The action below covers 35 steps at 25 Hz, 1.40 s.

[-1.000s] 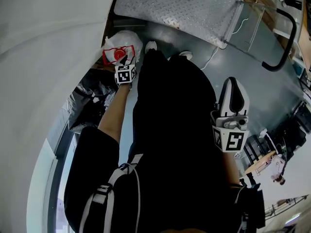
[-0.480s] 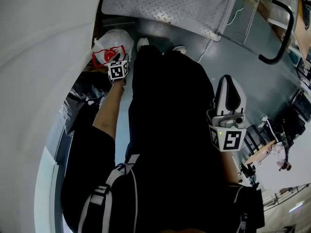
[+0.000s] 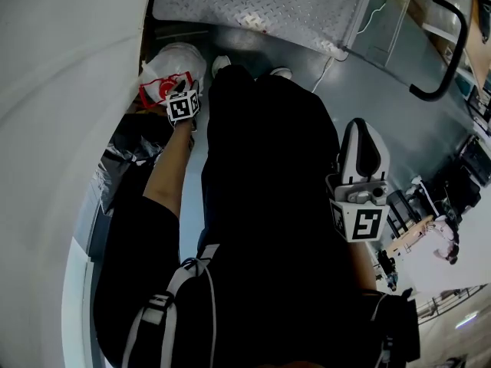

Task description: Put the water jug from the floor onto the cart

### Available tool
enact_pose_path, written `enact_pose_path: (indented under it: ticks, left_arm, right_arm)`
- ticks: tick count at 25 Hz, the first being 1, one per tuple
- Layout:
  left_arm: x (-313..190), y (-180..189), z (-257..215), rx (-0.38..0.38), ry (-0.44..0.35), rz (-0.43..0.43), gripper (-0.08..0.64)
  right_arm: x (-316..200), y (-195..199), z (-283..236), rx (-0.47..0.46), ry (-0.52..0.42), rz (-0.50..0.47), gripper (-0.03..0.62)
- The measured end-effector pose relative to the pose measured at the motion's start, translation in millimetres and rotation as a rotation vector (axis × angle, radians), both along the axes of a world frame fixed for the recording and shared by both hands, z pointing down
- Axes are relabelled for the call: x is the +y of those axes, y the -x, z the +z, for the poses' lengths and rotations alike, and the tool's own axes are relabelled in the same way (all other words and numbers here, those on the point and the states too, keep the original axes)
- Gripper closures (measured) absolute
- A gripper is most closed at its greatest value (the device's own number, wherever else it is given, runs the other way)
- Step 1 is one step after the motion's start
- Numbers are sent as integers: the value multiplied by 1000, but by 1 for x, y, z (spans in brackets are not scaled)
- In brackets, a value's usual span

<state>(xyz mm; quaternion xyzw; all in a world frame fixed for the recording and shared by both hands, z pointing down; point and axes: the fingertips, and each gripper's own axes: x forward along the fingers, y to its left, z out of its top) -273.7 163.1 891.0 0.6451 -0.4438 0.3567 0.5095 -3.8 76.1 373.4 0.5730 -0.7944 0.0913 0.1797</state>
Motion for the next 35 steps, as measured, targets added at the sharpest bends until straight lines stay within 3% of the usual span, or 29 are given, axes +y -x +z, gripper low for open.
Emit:
enact_pose_path:
  ticks: [5,17,26,28,30,35]
  left_arm:
    - [-1,-9,10,15,6,-19,393]
    - [0,-4,34,-32,54,-13,391]
    - [2,-10,47,9,88,-18,393]
    - [6,-12,47,16,109,-19,414]
    - [8,-11,46,6,121,-29,490]
    - [14,-2,41,6,150,-72,512]
  right_arm:
    - [-4,1,13,-14,16,-9,574]
    - [-4,-11,39,-26,69,18,574]
    - [-2,-17,45,-25,69,45,574]
    - [1,-19,44,-26,74,51,574]
    - [1,-18,42,-32,70,50,574]
    - [1,-18,35,-31,62,40,574]
